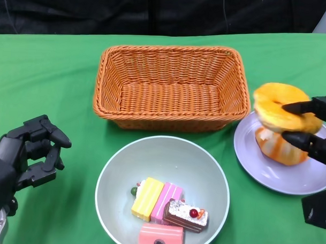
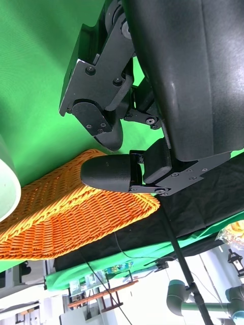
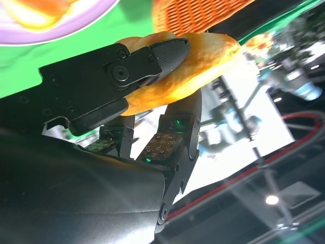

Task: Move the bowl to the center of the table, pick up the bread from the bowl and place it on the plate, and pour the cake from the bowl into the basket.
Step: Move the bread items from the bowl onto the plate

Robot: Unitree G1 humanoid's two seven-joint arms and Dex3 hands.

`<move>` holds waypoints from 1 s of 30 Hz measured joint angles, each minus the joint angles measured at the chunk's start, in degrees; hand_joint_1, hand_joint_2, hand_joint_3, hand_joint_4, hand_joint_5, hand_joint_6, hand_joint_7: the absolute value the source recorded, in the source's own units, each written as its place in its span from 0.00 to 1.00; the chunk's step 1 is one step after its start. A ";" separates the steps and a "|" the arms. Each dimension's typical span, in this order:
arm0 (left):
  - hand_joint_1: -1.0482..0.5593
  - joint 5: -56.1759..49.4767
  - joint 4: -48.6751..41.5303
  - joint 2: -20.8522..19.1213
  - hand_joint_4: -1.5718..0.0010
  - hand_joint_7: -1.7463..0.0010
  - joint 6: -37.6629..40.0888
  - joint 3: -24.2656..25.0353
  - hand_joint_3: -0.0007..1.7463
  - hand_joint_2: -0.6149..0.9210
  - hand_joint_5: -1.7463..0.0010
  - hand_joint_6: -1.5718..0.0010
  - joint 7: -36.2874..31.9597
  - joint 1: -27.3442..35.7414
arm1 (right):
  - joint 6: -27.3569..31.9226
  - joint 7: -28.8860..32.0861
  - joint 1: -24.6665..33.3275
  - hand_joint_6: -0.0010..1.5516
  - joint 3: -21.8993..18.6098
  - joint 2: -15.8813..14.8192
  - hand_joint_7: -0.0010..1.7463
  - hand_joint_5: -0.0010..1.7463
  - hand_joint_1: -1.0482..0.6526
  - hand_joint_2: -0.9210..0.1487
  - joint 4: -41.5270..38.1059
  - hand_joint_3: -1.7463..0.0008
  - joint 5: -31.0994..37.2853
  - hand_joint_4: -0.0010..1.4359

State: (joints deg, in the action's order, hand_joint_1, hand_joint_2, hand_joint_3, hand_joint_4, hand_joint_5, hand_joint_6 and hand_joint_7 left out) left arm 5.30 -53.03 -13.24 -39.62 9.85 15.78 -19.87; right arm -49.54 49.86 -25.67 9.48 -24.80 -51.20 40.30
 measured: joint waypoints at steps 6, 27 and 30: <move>0.66 0.00 -0.13 -0.17 0.55 0.17 0.03 0.06 0.57 0.83 0.00 0.55 0.00 -0.03 | 1.57 0.03 0.33 0.63 -0.52 -0.19 0.38 0.72 0.57 0.04 -3.13 1.00 -2.17 0.56; 0.66 -0.24 0.00 -1.03 0.57 0.18 0.43 0.05 0.57 0.83 0.01 0.56 -0.01 -0.02 | 4.26 -12.46 0.16 0.64 -3.57 2.80 0.31 0.80 0.57 0.03 -7.63 0.99 -14.93 0.53; 0.66 -0.10 -0.01 -1.03 0.57 0.18 0.54 0.06 0.57 0.83 0.01 0.55 -0.01 -0.02 | 5.55 -15.28 0.21 0.63 -4.42 3.74 0.30 0.81 0.56 0.01 -7.59 0.99 -17.07 0.52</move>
State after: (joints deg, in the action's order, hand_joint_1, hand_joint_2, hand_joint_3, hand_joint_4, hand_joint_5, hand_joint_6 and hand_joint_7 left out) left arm 5.20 -53.03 -14.27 -39.08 9.91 15.77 -19.89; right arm -43.99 34.58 -25.46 5.07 -21.06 -58.79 23.24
